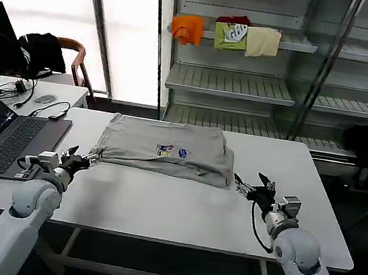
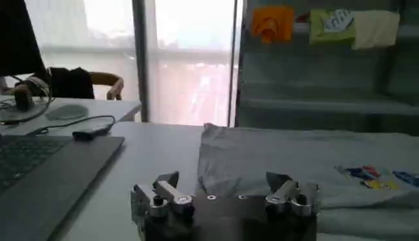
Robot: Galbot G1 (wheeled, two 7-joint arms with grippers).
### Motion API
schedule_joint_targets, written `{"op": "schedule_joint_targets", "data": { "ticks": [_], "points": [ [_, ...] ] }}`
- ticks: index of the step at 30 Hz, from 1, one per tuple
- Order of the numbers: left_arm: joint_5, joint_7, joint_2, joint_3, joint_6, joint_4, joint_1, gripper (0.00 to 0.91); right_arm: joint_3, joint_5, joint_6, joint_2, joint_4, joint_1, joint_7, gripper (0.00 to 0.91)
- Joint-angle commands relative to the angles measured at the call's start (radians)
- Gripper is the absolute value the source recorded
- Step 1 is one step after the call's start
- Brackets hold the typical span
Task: Fold and organize the clothes.
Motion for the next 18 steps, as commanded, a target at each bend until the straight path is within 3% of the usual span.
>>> {"op": "schedule_joint_targets", "data": {
  "ticks": [1, 6, 13, 18],
  "points": [
    [-0.023, 0.004, -0.015, -0.001, -0.011, 0.062, -0.013, 0.907, -0.048, -0.030, 0.050, 0.019, -0.041, 0.021, -0.015, 0.907],
    [-0.015, 0.010, -0.029, 0.006, -0.019, 0.117, -0.043, 0.907, -0.103, -0.066, 0.029, 0.053, -0.098, 0.077, -0.009, 0.897],
    [-0.013, 0.010, -0.041, 0.014, -0.018, 0.140, -0.055, 0.907, -0.164, -0.148, -0.007, 0.095, -0.160, 0.135, 0.012, 0.756],
    [-0.012, 0.011, -0.052, 0.022, -0.015, 0.155, -0.067, 0.907, -0.181, -0.159, -0.024, 0.099, -0.186, 0.145, 0.012, 0.756]
  ]
}}
